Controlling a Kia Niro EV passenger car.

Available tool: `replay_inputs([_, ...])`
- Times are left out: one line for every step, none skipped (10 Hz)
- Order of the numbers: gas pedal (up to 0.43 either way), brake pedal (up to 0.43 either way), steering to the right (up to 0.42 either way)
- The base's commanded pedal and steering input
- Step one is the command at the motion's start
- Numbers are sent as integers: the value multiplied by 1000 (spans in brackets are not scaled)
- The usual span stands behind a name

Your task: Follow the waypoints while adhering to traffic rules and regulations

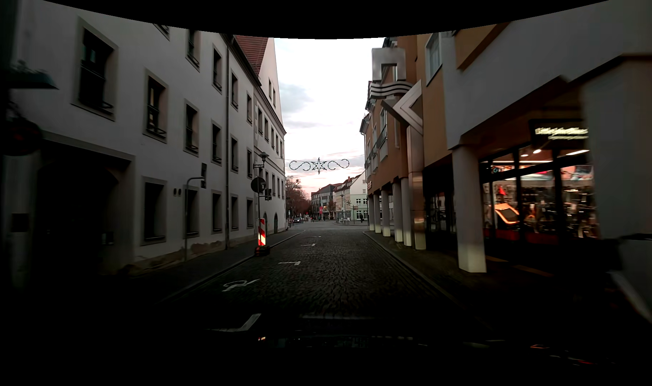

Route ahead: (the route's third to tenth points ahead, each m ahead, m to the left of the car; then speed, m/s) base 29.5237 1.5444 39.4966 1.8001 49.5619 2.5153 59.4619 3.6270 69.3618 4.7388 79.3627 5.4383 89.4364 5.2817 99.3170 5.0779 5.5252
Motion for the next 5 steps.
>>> replay_inputs([59,0,0])
replay_inputs([59,0,0])
replay_inputs([59,0,3])
replay_inputs([59,0,4])
replay_inputs([47,0,4])
